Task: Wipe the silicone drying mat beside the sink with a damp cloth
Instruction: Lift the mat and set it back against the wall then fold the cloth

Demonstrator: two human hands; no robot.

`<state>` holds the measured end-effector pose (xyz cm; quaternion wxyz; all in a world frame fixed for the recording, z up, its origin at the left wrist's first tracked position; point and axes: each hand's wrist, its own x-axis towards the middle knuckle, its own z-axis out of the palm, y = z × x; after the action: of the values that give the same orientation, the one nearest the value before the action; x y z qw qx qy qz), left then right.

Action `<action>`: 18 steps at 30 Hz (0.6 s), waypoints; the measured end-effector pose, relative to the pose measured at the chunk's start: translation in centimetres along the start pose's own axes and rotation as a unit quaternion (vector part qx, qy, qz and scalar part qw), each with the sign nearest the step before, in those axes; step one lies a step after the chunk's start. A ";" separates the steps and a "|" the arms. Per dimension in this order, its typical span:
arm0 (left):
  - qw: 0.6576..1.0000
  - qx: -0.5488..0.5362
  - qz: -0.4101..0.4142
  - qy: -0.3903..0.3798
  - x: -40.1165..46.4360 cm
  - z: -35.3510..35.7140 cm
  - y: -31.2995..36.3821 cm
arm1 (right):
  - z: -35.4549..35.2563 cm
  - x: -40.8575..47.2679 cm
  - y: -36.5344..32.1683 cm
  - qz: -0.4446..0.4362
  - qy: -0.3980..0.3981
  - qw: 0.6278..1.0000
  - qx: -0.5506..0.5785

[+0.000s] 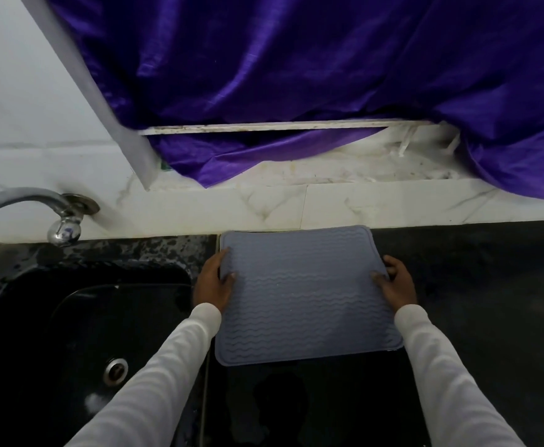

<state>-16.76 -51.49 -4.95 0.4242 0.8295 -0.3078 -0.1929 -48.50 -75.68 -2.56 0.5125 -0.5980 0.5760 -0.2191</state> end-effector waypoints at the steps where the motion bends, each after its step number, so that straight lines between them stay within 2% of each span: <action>1: 1.000 0.001 -0.006 0.010 -0.4 0.0 0.2 | -0.1 -0.2 0.0 -0.001 -0.001 1.000 -0.013; 4: 0.998 -0.034 -0.048 0.023 -1.3 0.2 -0.2 | -0.3 -0.5 0.5 -0.027 -0.007 0.996 -0.079; 8: 0.999 0.034 -0.035 0.008 -0.7 -0.1 -0.3 | 0.0 -1.0 0.4 -0.038 -0.005 0.988 -0.152; 13: 0.998 0.048 -0.052 -0.005 0.1 -0.2 0.6 | 0.8 -1.6 -0.3 -0.047 0.011 0.985 -0.166; 18: 0.997 0.002 -0.076 0.017 -1.6 -0.2 0.2 | 0.5 -2.2 -0.2 -0.059 -0.002 0.984 -0.168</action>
<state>-17.89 -50.36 -4.57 0.4124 0.8542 -0.2373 -0.2096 -48.52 -73.51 -1.90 0.3918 -0.7090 0.5675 -0.1479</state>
